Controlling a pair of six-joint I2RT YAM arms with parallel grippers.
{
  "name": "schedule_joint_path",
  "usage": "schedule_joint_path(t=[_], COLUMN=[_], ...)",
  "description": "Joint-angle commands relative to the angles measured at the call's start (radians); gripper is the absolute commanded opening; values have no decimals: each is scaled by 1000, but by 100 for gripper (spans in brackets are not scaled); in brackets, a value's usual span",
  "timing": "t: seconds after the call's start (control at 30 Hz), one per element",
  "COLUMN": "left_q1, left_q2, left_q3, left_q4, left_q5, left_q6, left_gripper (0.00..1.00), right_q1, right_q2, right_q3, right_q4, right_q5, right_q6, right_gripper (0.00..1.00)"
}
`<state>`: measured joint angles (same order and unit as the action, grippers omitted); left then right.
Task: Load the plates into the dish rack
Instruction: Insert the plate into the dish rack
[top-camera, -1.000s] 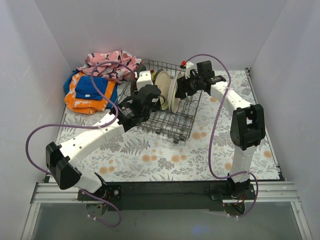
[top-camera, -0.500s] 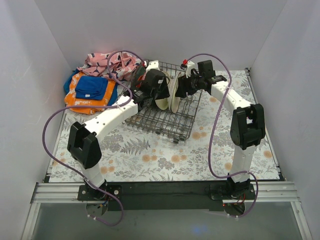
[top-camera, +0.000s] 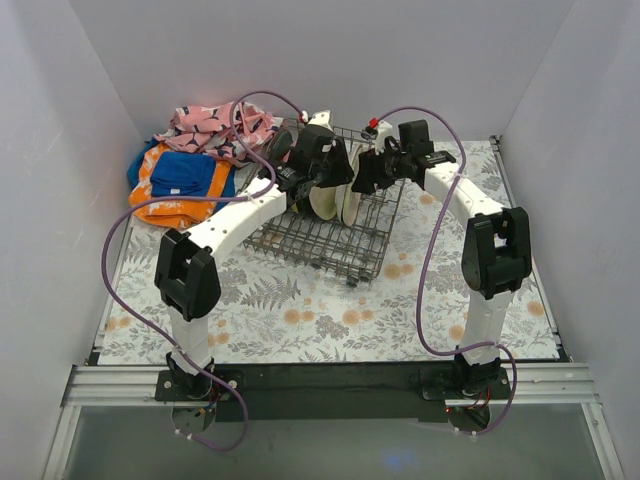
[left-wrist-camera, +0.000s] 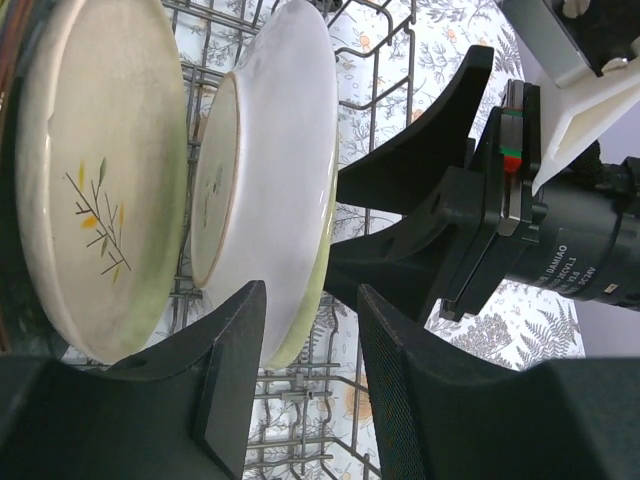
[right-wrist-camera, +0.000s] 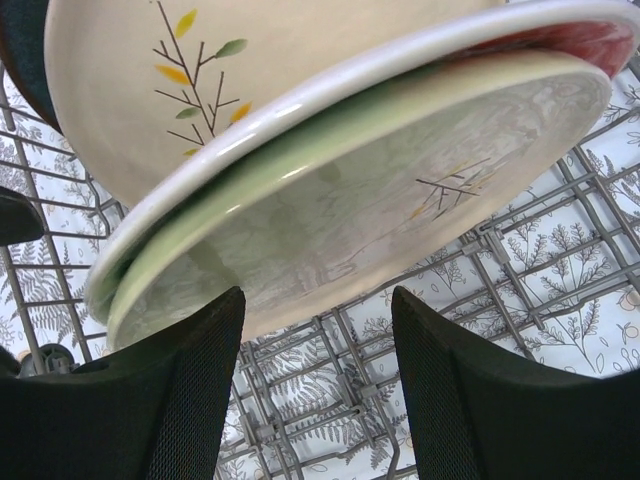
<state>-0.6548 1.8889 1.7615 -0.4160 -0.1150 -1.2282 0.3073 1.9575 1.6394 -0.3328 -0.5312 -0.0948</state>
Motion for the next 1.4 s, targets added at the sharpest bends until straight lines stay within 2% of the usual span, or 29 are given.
schedule_joint_path(t=[0.0,0.63,1.37], left_q1=[0,0,0], left_q2=[-1,75,65], left_q3=[55,148,154], left_q4=[3,-60,-69], left_q5=[34,34,14], left_q6=[24,61,75], left_gripper=[41,41,42], right_q1=[-19,-31,-50], right_q2=[-40,-57,-121], right_q3=[-21,-33,-127], right_q4=[34,55,74], right_q5=[-13,-26,-15], right_q6=[9,20,3], right_gripper=[66,66,68])
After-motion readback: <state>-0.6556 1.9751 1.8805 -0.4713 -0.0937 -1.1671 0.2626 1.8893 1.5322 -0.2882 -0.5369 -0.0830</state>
